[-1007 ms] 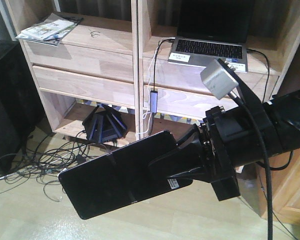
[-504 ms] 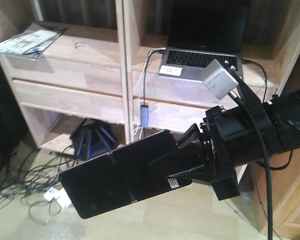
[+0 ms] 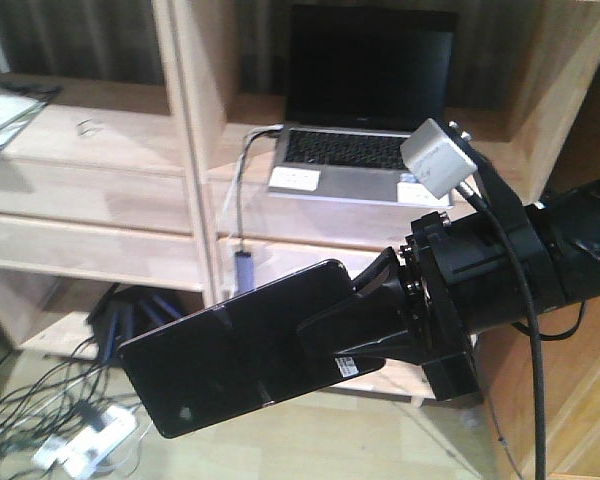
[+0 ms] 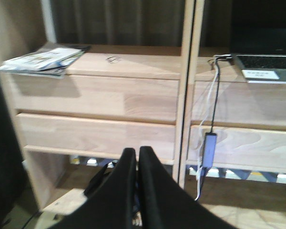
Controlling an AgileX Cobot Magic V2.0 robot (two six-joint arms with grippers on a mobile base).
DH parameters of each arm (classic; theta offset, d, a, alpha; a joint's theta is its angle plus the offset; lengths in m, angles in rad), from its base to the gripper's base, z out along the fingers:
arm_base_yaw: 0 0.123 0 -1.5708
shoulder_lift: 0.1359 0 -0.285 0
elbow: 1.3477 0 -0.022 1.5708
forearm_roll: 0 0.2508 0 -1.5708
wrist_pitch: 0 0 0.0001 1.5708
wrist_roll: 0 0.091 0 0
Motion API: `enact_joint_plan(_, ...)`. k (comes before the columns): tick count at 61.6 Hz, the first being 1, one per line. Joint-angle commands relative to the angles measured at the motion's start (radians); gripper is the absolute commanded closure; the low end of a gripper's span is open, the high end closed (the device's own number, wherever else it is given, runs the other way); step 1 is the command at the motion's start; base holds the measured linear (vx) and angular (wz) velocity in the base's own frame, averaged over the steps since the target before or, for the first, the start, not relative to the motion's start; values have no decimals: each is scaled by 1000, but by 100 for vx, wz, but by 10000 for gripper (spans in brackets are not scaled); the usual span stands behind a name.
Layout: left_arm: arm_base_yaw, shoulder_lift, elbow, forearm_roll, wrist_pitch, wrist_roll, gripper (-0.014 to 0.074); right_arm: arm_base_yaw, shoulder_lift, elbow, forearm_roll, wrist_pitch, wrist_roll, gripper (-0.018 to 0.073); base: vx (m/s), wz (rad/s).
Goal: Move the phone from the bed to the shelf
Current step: 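Hold the phone in the right gripper while turning toward the wooden shelf, then drive up to the shelf with the phone held in the right gripper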
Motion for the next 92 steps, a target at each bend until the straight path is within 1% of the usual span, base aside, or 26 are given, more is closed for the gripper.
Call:
enact_joint_plan(1,-4,-5,2,-6,-74,-4,596,1,-30,-27,89,75,-7,561,21,-20)
enact_joint_plan(47,-4,-5,2,-6,-74,-4,596,1,-30,-27,89,75,-7,561,18,-15)
enact_joint_plan(92,-4,-5,2,-6,-74,-4,596,1,-30,-27,89,75,-7,561,13,0)
